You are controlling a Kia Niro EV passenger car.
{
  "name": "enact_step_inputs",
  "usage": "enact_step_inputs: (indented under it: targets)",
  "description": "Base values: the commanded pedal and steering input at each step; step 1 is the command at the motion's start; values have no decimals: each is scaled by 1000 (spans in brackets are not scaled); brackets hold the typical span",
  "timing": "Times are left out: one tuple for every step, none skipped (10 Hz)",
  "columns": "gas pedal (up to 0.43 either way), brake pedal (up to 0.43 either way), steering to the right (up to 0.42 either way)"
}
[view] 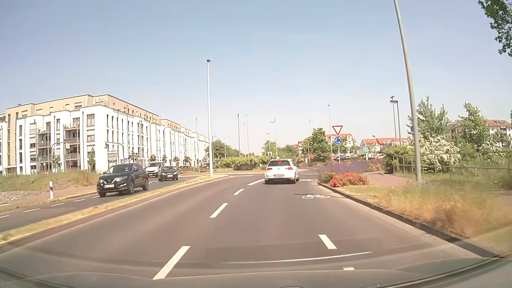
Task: Follow the waypoints while adhering to traffic rules and regulations
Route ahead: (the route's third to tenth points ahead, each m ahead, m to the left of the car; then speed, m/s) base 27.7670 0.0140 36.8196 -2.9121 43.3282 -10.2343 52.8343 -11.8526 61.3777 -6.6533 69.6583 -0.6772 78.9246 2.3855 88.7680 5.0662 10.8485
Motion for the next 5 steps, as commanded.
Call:
enact_step_inputs:
  targets:
    - [0,305,10]
    - [0,305,11]
    - [0,311,12]
    - [0,317,14]
    - [0,317,15]
